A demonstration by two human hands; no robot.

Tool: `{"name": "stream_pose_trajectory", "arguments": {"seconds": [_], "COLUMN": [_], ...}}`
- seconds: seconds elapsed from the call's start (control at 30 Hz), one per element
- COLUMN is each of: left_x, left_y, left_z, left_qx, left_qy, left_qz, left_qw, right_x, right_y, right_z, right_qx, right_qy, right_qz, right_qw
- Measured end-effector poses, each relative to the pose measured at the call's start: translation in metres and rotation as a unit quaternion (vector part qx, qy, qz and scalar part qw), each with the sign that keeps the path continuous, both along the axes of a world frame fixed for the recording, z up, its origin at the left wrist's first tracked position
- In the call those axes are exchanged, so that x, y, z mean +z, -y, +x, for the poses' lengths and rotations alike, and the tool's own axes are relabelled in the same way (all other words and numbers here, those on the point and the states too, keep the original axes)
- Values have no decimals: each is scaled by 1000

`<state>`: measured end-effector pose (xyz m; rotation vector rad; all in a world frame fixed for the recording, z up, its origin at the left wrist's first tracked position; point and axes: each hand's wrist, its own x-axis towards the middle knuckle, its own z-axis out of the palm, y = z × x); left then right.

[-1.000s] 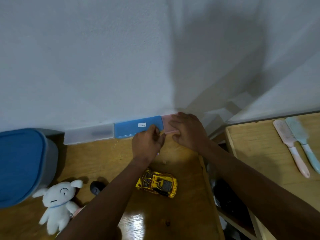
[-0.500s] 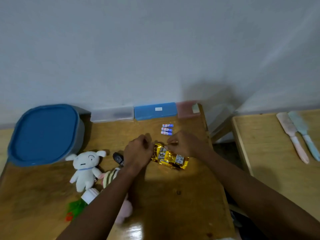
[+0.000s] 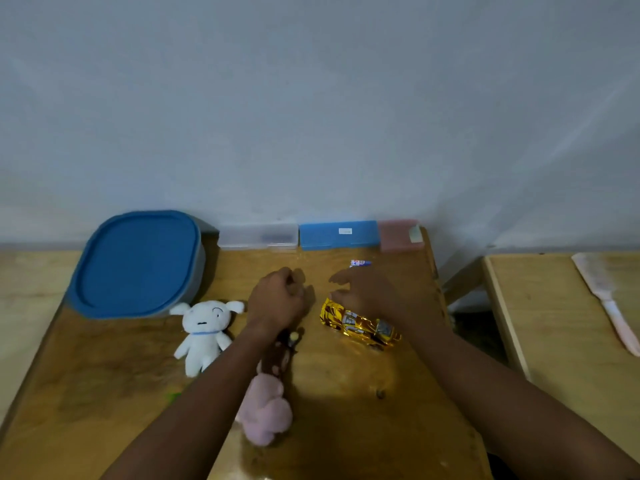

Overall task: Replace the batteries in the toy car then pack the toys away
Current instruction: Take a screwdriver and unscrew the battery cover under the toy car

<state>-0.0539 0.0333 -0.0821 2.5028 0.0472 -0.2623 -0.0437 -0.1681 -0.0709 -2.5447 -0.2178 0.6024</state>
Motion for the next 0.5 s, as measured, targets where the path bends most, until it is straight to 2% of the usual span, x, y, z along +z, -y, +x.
{"name": "stream_pose_trajectory", "arguments": {"seconds": [0.17,0.3,0.4,0.5], "left_x": [-10,-27,-45,-71], "left_y": [-23,-43,-60,-95], "left_z": [29,53,72,102], "left_qx": [33,109,170,255], "left_qy": [6,45,70,56], "left_qz": [23,34,40,2], "left_qw": [999,992,982,965], "right_x": [-7,-21,-32,-56], "right_y": [-34,-67,-95,-143], "right_z": [31,67,98,142], "right_qx": [18,62,60,110], "right_qy": [24,66,139,208], "right_qz": [26,9,-6,-55], "right_qw": [999,996,988,970]}}
